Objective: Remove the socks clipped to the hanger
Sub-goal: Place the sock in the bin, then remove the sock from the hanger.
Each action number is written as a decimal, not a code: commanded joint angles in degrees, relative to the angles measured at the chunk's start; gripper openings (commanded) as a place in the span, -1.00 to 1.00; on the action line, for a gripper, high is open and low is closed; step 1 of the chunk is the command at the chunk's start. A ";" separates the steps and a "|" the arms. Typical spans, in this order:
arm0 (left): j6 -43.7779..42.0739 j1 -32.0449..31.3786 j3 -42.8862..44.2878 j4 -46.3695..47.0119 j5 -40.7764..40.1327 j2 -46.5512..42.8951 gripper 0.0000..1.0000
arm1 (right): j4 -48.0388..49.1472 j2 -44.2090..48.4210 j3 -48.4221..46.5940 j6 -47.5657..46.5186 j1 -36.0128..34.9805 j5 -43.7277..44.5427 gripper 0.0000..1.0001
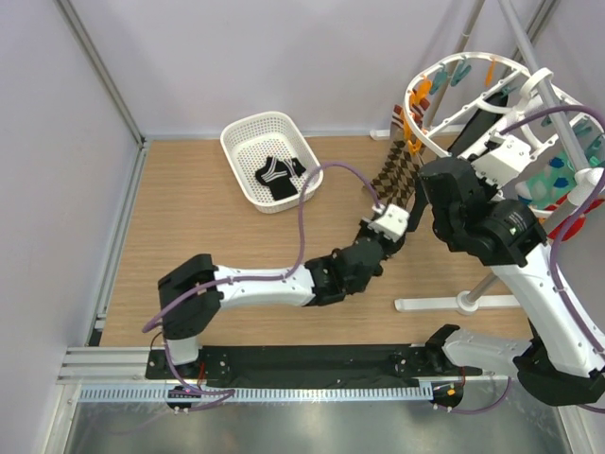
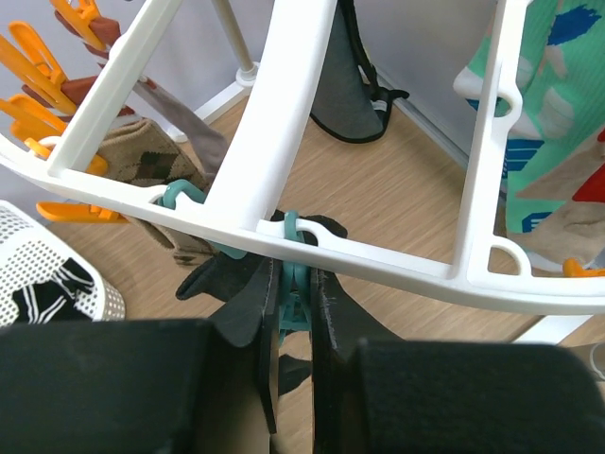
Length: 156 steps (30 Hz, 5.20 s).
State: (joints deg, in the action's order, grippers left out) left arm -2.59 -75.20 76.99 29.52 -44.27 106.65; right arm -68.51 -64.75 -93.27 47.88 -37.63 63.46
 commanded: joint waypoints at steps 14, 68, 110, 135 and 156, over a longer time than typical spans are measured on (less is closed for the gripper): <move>18.05 42.65 10.51 -32.82 12.19 -4.21 -1.00 | 8.57 10.52 8.46 -2.79 0.45 -7.21 -0.98; 13.14 9.90 14.59 -5.35 48.67 6.64 -0.71 | 0.40 16.85 4.16 -2.26 0.54 -10.20 -0.25; -9.35 -4.95 9.75 7.48 3.76 3.39 -0.99 | -2.42 5.34 -4.99 -6.13 0.54 -11.17 0.01; 8.65 -3.02 6.33 -5.96 15.44 -2.94 -0.99 | 4.89 7.89 0.82 -9.30 0.54 -11.08 0.05; 2.86 -3.37 9.05 -2.45 6.40 0.92 -1.00 | -24.30 -5.82 -25.38 -0.16 0.62 -10.11 0.01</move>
State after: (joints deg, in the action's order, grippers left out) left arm 2.07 -78.15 83.55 23.44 -34.54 106.54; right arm -76.51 -69.93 -118.02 45.54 -37.26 52.60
